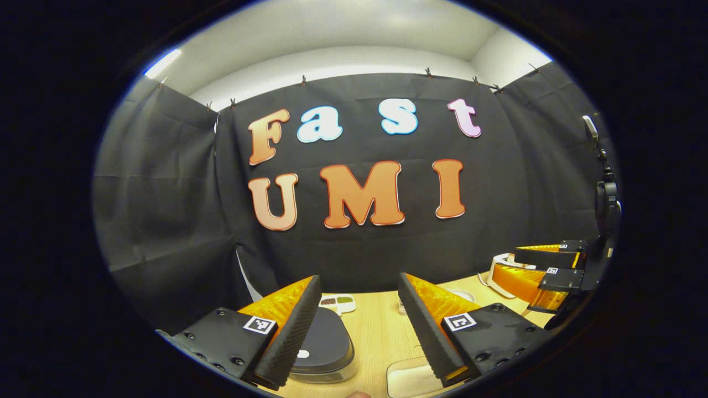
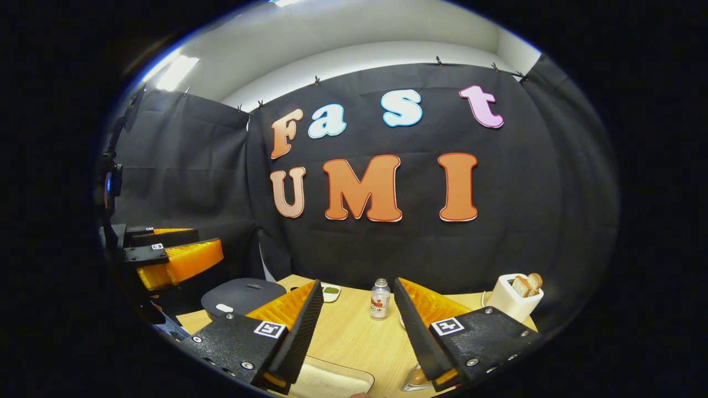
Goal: Close the left gripper, press the button to open the rice cooker; take a wooden spoon from the chopstick holder with the right hand, scoop a spoonful of rice and pour it into the rice cooker, then put the wooden spoon back into the chopstick holder.
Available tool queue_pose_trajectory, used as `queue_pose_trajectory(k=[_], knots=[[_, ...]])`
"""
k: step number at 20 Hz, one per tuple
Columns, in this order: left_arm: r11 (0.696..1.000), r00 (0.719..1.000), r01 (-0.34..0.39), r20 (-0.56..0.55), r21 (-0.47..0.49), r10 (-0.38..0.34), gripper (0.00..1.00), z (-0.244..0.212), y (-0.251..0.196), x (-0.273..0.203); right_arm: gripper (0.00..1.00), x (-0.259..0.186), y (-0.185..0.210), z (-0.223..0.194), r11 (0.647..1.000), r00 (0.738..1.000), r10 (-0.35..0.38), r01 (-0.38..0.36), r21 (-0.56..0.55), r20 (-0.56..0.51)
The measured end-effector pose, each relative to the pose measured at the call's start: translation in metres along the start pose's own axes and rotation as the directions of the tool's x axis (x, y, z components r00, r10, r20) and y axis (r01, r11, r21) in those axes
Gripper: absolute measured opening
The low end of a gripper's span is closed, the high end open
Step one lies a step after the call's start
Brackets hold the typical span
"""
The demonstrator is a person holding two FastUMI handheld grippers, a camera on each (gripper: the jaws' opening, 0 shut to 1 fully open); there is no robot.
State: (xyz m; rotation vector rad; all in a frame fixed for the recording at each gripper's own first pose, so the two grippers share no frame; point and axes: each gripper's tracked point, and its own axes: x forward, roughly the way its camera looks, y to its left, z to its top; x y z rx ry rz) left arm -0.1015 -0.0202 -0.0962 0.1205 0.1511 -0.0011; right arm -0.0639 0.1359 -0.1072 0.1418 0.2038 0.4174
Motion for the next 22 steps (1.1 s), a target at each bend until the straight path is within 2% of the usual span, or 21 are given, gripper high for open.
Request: queue_pose_trajectory(k=[2,3,7,10,12,13,14,20,21,22], knots=[[1.000,0.999,-0.005,0.053,0.011,0.004,0.87,0.012,-0.002,-0.004,0.81,-0.002,0.002,0.009,1.000,1.000,0.003,-0.003,0.000,0.024],[1.000,0.997,-0.003,0.081,0.013,0.002,1.00,0.019,-0.004,-0.004,0.81,-0.002,0.001,0.014,1.000,0.999,0.003,-0.003,-0.009,0.038],[1.000,0.986,0.028,0.165,-0.006,-0.027,1.00,0.048,-0.011,-0.008,0.81,-0.006,-0.005,0.039,0.999,0.995,-0.008,0.012,-0.041,0.098],[0.999,0.979,0.029,0.203,-0.017,-0.025,0.96,0.066,-0.008,-0.011,0.81,-0.012,-0.007,0.060,0.999,0.990,-0.009,0.017,-0.051,0.143],[0.999,0.978,0.030,0.207,-0.034,-0.022,0.94,0.068,-0.007,-0.012,0.81,-0.013,-0.007,0.068,0.998,0.987,-0.008,0.018,-0.060,0.161],[0.999,0.978,0.028,0.208,-0.042,-0.019,1.00,0.066,-0.007,-0.011,0.81,-0.013,-0.007,0.071,0.998,0.985,-0.007,0.018,-0.066,0.170],[0.998,0.978,0.030,0.207,-0.047,-0.020,1.00,0.067,-0.007,-0.011,0.81,-0.013,-0.006,0.074,0.997,0.985,-0.005,0.017,-0.069,0.175],[0.998,0.988,0.022,0.154,-0.055,-0.013,1.00,0.051,-0.008,-0.010,0.81,-0.013,-0.006,0.064,0.998,0.989,-0.009,0.018,-0.060,0.148],[0.999,0.988,0.015,0.152,-0.051,-0.007,0.88,0.051,-0.006,-0.009,0.81,-0.013,-0.008,0.063,0.998,0.989,-0.012,0.021,-0.058,0.147],[0.999,0.988,0.009,0.151,-0.047,-0.001,1.00,0.051,-0.005,-0.009,0.81,-0.013,-0.009,0.063,0.998,0.989,-0.014,0.022,-0.055,0.146]])
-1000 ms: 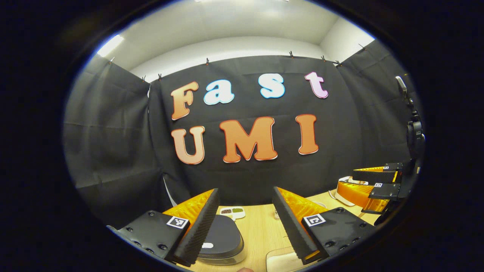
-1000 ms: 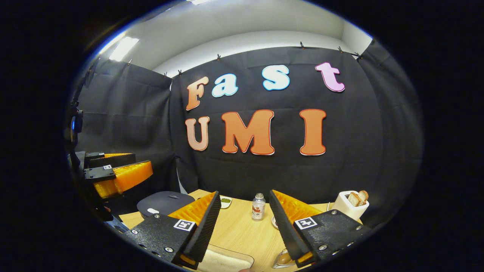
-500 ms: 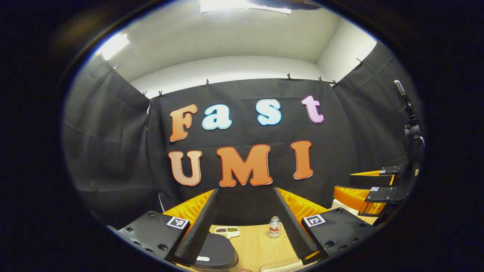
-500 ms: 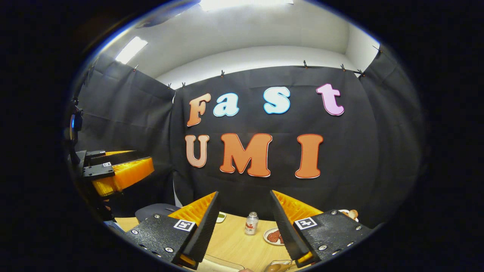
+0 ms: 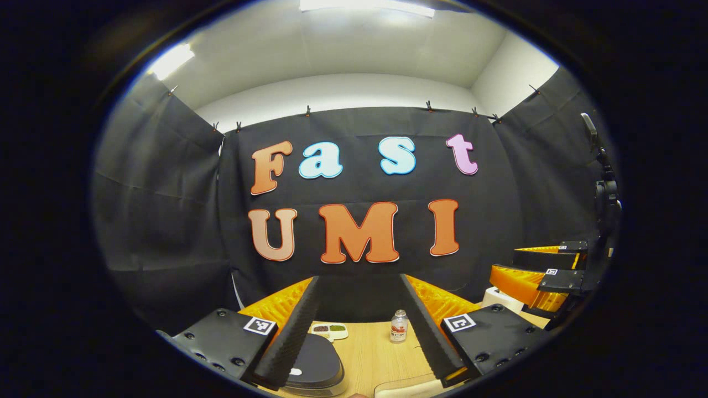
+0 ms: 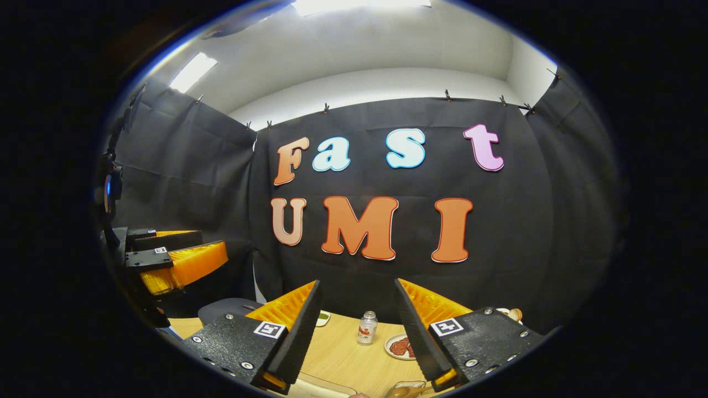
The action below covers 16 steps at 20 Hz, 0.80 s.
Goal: Close the left gripper, press the button to open the rice cooker; take a wooden spoon from the chopstick holder with the right hand, scoop a spoonful of rice and pour it into the rice cooker, then put the wooden spoon back into the chopstick holder.
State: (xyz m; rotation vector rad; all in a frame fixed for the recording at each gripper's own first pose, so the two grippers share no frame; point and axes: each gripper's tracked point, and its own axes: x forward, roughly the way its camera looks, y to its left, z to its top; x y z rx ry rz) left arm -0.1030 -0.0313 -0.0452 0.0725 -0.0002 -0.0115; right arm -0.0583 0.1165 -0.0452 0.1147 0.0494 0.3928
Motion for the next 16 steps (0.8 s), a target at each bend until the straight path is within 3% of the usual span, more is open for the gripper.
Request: queue_pose_trajectory(k=[4,11,13,14,15,16], knots=[[1.000,1.000,0.004,0.001,-0.002,-0.004,0.94,0.0020,-0.0031,0.0003,0.81,0.0011,-0.0043,0.0006,1.000,1.000,-0.011,0.011,-0.010,0.001],[1.000,1.000,0.008,-0.002,0.012,-0.008,0.95,0.0020,-0.0029,0.0011,0.81,0.0032,-0.0045,-0.0003,1.000,1.000,-0.017,0.017,-0.010,0.001],[1.000,1.000,0.008,-0.004,0.015,-0.008,1.00,0.0020,-0.0030,0.0023,0.81,0.0016,-0.0022,-0.0020,1.000,1.000,-0.014,0.014,-0.012,-0.003],[1.000,1.000,-0.001,-0.018,0.019,0.001,0.87,0.0006,-0.0017,0.0022,0.80,0.0027,-0.0009,-0.0029,1.000,1.000,-0.013,0.013,-0.009,-0.006],[1.000,1.000,-0.004,-0.015,0.013,0.004,1.00,0.0015,-0.0017,0.0014,0.81,0.0028,0.0009,-0.0037,1.000,1.000,-0.010,0.010,-0.007,-0.008],[1.000,1.000,-0.004,-0.012,0.003,0.004,1.00,0.0030,-0.0025,0.0018,0.80,0.0033,0.0014,-0.0037,1.000,1.000,-0.011,0.011,-0.008,-0.007]])
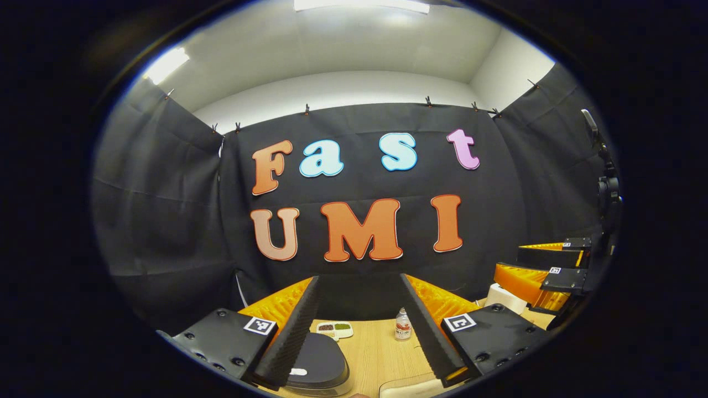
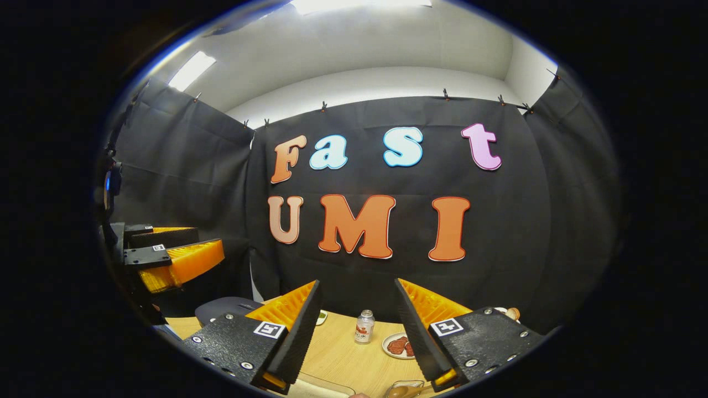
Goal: Close the left gripper, press the button to open the rice cooker; take a wooden spoon from the chopstick holder with the right hand, scoop a spoonful of rice and pour it into the rice cooker, then put the wooden spoon back into the chopstick holder.
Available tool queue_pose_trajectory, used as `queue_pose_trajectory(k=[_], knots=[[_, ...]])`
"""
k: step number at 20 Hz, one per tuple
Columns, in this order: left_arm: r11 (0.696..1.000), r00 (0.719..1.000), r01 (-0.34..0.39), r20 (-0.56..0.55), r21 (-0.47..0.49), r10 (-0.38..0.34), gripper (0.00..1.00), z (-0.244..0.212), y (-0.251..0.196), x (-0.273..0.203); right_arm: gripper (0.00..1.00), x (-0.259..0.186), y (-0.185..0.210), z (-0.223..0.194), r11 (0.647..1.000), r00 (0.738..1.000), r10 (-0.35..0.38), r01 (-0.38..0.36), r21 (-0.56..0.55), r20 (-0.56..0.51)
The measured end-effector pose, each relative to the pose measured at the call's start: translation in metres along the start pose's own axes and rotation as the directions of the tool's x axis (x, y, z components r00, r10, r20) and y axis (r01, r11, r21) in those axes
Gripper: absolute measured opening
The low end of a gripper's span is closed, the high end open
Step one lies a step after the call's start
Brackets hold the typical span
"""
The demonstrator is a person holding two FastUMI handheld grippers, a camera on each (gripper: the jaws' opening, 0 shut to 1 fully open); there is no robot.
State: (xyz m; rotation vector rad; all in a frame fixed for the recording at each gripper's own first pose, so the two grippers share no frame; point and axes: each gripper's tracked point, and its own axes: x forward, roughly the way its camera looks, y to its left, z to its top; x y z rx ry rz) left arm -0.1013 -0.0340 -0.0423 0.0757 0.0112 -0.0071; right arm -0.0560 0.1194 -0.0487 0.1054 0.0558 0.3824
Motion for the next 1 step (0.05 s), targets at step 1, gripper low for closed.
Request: queue_pose_trajectory(k=[1], knots=[[1.000,1.000,-0.002,0.001,-0.004,0.002,1.00,-0.0006,0.0017,-0.0003,0.80,0.0001,0.0002,0.0002,1.000,1.000,0.001,-0.001,-0.002,0.000]])
